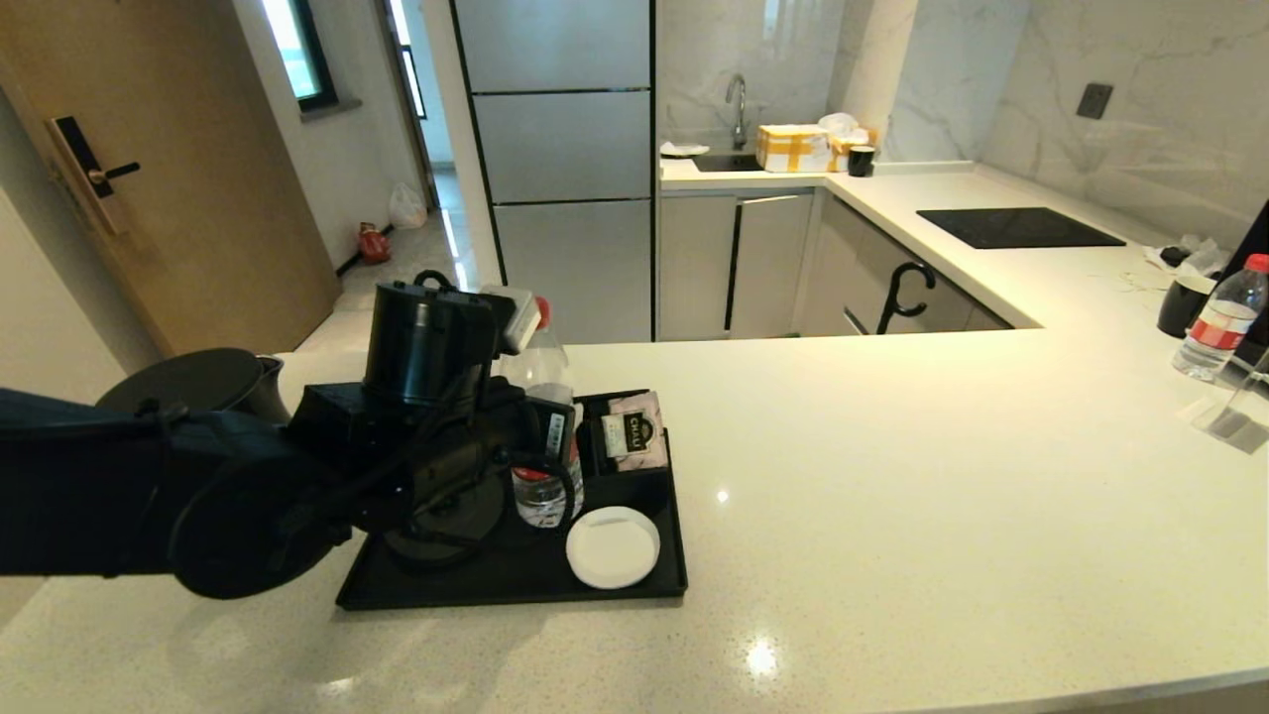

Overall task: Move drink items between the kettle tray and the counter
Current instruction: Return the bottled water to its original position

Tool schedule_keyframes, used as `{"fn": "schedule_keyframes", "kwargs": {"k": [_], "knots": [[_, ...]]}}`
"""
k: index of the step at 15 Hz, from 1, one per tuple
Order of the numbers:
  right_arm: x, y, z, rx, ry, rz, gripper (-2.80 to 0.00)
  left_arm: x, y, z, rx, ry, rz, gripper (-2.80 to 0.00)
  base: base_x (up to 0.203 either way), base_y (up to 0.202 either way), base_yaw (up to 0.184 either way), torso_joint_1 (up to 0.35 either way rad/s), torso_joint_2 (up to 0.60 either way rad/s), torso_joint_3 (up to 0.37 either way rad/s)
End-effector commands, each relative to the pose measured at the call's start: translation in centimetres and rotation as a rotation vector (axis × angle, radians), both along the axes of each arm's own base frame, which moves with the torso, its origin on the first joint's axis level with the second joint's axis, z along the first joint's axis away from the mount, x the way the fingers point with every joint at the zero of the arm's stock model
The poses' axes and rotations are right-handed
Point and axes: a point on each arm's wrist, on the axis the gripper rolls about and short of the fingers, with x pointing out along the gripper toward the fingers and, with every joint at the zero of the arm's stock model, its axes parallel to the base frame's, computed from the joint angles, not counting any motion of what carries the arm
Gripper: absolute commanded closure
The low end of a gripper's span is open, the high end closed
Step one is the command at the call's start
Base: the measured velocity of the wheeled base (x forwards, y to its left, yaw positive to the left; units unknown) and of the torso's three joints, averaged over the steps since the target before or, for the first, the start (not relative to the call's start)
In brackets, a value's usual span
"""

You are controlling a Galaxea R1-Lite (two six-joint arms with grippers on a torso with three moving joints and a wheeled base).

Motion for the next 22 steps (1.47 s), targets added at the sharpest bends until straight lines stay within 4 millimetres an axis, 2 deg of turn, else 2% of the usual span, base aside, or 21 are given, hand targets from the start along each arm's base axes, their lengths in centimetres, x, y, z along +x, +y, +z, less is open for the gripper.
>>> {"fn": "schedule_keyframes", "kwargs": {"k": [1, 2, 5, 6, 10, 12, 14, 16, 22], "knots": [[0.0, 0.0, 0.0, 0.0, 0.002, 0.0, 0.0, 0.2, -1.7, -1.4, 0.027, -0.024, 0.018, 0.0, 0.0, 0.0, 0.0, 0.0, 0.0, 0.0], [0.0, 0.0, 0.0, 0.0, 0.002, 0.0, 0.0, 0.3, -2.9, -2.5, 0.049, -0.047, 0.038, 0.0, 0.0, 0.0, 0.0, 0.0, 0.0, 0.0], [0.0, 0.0, 0.0, 0.0, 0.002, 0.0, 0.0, 0.2, -3.7, -3.0, 0.057, -0.058, 0.039, 0.0, 0.0, 0.0, 0.0, 0.0, 0.0, 0.0], [0.0, 0.0, 0.0, 0.0, 0.002, 0.0, 0.0, 0.3, -4.4, -4.1, 0.07, -0.04, 0.027, 0.0, 0.0, 0.0, 0.0, 0.0, 0.0, 0.0], [0.0, 0.0, 0.0, 0.0, 0.002, 0.0, 0.0, 0.2, -4.9, -4.5, 0.072, -0.034, 0.016, 0.0, 0.0, 0.0, 0.0, 0.0, 0.0, 0.0], [0.0, 0.0, 0.0, 0.0, 0.0, 0.0, 0.0, 0.5, -6.4, -7.2, 0.113, 0.006, -0.001, 0.0, 0.0, 0.0, 0.0, 0.0, 0.0, 0.0], [0.0, 0.0, 0.0, 0.0, 0.002, 0.0, 0.0, 0.8, -7.2, -8.7, 0.117, -0.004, 0.007, 0.0, 0.0, 0.0, 0.0, 0.0, 0.0, 0.0], [0.0, 0.0, 0.0, 0.0, 0.002, 0.0, 0.0, 1.2, -7.6, -9.2, 0.117, -0.007, 0.028, 0.0, 0.0, 0.0, 0.0, 0.0, 0.0, 0.0], [0.0, 0.0, 0.0, 0.0, 0.002, 0.0, 0.0, 1.3, -7.7, -9.3, 0.115, -0.01, 0.033, 0.0, 0.0, 0.0, 0.0, 0.0, 0.0, 0.0]]}}
